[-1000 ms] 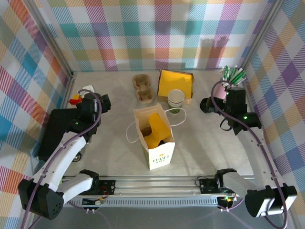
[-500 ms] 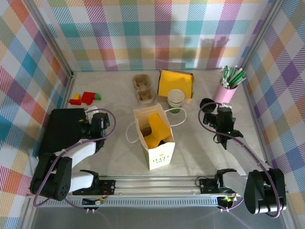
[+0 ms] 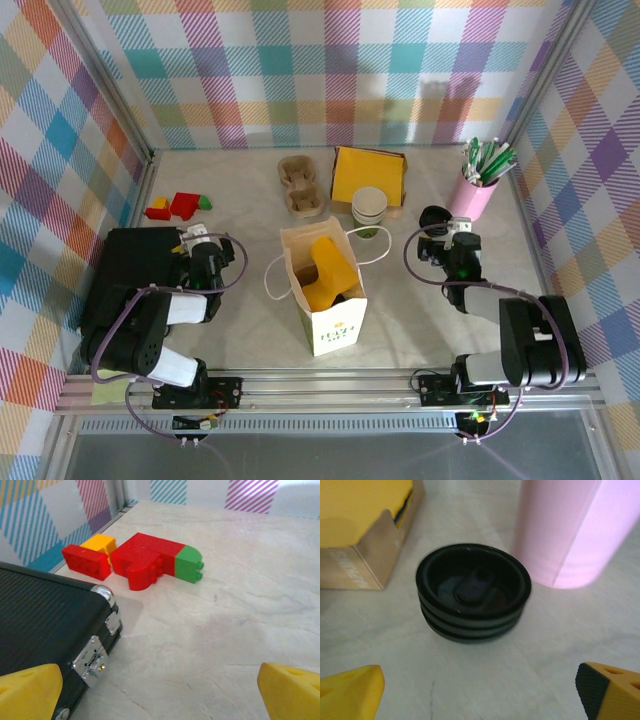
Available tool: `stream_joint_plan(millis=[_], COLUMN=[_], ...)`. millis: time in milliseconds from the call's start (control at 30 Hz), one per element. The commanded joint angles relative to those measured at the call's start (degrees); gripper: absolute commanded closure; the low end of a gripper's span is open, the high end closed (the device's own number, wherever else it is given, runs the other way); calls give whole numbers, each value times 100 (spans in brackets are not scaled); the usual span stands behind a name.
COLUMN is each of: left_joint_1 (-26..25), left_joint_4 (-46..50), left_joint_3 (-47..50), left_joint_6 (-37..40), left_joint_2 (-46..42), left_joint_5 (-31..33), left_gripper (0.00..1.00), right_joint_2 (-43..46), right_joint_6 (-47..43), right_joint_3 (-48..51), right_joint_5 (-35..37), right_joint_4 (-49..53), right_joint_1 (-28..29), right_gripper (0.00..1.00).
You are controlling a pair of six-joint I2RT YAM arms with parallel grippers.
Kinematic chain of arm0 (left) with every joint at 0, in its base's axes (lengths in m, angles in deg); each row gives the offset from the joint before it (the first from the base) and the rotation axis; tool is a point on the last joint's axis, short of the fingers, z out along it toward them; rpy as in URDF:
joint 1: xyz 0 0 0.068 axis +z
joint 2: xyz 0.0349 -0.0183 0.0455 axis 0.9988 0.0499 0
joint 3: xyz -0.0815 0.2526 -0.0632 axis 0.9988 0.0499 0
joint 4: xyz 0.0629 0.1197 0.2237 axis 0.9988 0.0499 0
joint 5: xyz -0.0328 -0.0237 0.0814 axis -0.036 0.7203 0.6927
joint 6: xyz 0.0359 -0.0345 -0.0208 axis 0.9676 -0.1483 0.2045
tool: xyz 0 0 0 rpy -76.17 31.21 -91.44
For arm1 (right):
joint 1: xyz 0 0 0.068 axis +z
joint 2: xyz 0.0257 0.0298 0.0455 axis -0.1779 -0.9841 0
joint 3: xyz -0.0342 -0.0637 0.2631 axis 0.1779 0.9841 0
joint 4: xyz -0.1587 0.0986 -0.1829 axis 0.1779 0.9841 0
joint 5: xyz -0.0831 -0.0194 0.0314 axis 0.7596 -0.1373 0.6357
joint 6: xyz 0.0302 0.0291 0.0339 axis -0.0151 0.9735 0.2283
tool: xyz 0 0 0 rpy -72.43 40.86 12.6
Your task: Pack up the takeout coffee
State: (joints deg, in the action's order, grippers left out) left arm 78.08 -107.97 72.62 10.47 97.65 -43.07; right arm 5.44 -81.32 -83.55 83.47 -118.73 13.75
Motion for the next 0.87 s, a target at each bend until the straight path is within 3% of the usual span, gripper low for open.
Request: stream_joint_plan(millis=[0,133,300,367,833], left_joint_1=[62,58,71,96,194], left_joint_4=[-1010,-1161,-1107,-274,-168], left_joint_3=[253,240,-97,-395,-499], left_joint_6=[228,354,450,353,287], left_joint_2=[51,206,766,628,674], left_joint_5=[-561,-882,-947,-1026,-1123], left_gripper=[0,0,0,0,0], right_joint_2=[-382,-861,-823,-812,-728], right_joint_6=[-264,-240,-168,-167,-161], right_joint_3=[-158,-80,-208,-211,-21], right_joint_5=[-721,-921,-1104,-1113,-1117], right_joint_4=[-980,-1567,-1220,-1195,-1472], right_joint_1=[-69,-123,-253,-246,-263], right_gripper=[1,1,1,1,1])
